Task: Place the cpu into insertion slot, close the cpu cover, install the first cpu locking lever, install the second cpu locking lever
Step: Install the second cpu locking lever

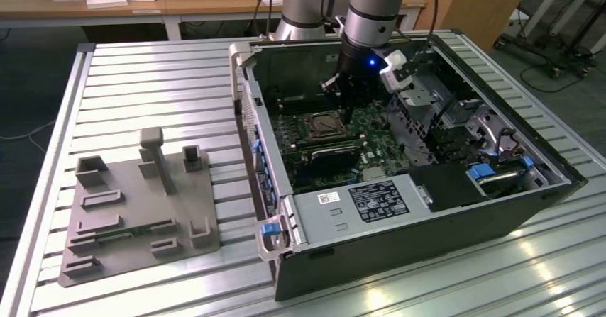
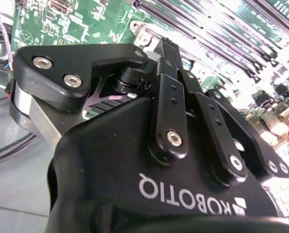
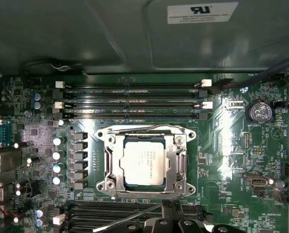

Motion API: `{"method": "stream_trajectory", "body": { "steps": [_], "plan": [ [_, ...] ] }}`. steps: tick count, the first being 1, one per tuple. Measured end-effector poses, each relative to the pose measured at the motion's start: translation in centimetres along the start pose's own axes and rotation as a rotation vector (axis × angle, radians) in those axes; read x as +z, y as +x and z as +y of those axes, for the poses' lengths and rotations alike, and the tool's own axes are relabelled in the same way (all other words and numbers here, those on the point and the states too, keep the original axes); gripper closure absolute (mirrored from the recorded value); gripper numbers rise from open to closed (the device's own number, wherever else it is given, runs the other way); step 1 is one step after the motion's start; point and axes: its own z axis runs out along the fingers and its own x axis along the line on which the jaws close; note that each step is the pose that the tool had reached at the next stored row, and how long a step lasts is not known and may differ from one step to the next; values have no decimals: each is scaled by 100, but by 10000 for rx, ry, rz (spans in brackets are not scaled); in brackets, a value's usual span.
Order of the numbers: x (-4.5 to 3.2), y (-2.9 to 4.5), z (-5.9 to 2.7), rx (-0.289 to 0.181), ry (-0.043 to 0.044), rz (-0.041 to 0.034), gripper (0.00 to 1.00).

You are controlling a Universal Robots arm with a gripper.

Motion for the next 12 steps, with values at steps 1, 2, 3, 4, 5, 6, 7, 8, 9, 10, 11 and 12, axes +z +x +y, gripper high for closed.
{"method": "stream_trajectory", "body": {
  "steps": [1, 2, 3, 4, 5, 6, 7, 8, 9, 10, 11, 12],
  "plan": [
    [0, 16, 0, 0, -1, 0, 90],
    [1, 31, 0, 0, -1, 0, 90],
    [1, 45, 0, 0, -1, 0, 90],
    [2, 57, 0, 1, 0, 0, 90],
    [3, 68, 0, 1, -1, 0, 90],
    [4, 79, -1, 2, -1, 0, 90],
    [5, 89, -2, 3, -1, 0, 90],
    [6, 98, -2, 4, -1, 0, 90],
    [7, 106, -3, 4, 0, 0, 90],
    [8, 109, -3, 4, 1, 1, 90],
    [8, 109, -3, 4, 2, 1, 90],
    [16, 110, -2, 4, 0, 0, 90]
  ]
}}
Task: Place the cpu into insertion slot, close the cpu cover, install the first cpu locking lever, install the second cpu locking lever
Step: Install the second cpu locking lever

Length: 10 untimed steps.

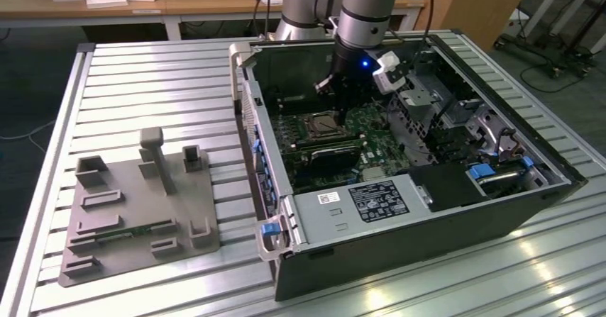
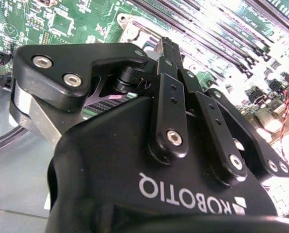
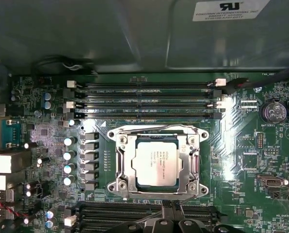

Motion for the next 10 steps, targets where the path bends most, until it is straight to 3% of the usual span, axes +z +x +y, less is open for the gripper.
{"method": "stream_trajectory", "body": {
  "steps": [10],
  "plan": [
    [7, -7, 0, -1, 0, 24, 90]
  ]
}}
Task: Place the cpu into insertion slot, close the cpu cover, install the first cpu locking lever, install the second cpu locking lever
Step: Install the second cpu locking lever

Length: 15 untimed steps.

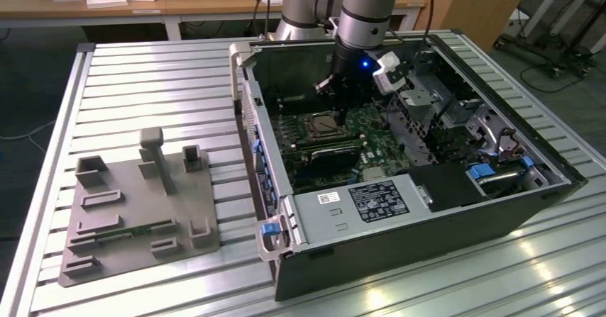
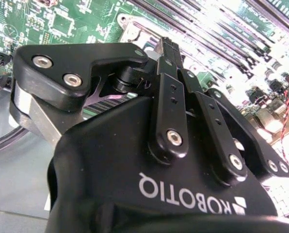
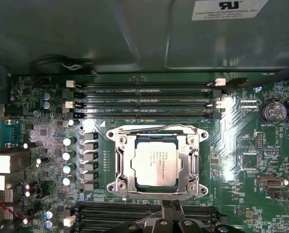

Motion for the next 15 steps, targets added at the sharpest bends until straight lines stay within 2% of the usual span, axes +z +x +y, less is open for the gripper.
{"method": "stream_trajectory", "body": {
  "steps": [5, 10, 15],
  "plan": [
    [3, 14, -42, 1, 0, 25, 90],
    [12, 98, -64, -2, -3, 42, 90],
    [29, 185, -64, -4, 0, 102, 90]
  ]
}}
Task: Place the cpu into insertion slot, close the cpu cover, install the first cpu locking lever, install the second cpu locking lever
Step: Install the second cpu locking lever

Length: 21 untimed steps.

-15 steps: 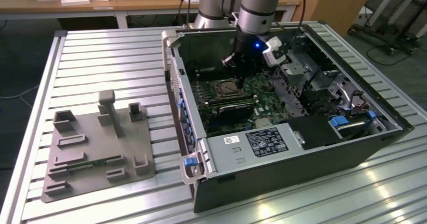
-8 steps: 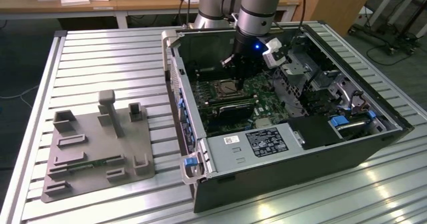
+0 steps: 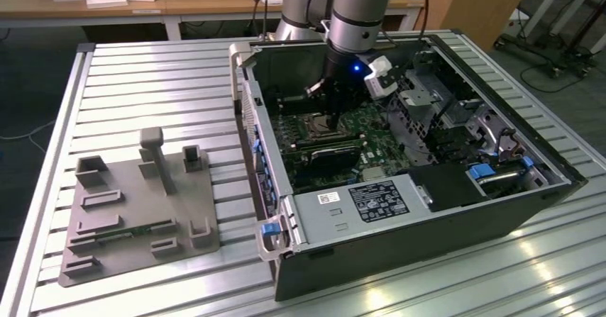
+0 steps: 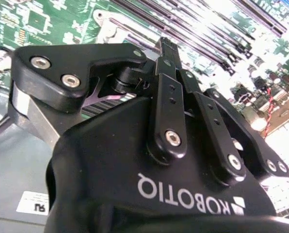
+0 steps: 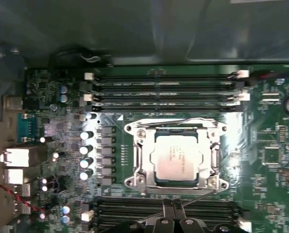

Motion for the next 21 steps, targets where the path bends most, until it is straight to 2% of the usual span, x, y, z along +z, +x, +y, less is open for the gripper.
{"method": "stream_trajectory", "body": {
  "steps": [2, 6, 14, 21],
  "plan": [
    [5, 16, 0, -1, 1, 28, 90],
    [4, 25, -8, -2, 1, 36, 90],
    [-34, -20, -16, -4, -1, 112, 90],
    [-33, 0, -54, -4, 2, 121, 90]
  ]
}}
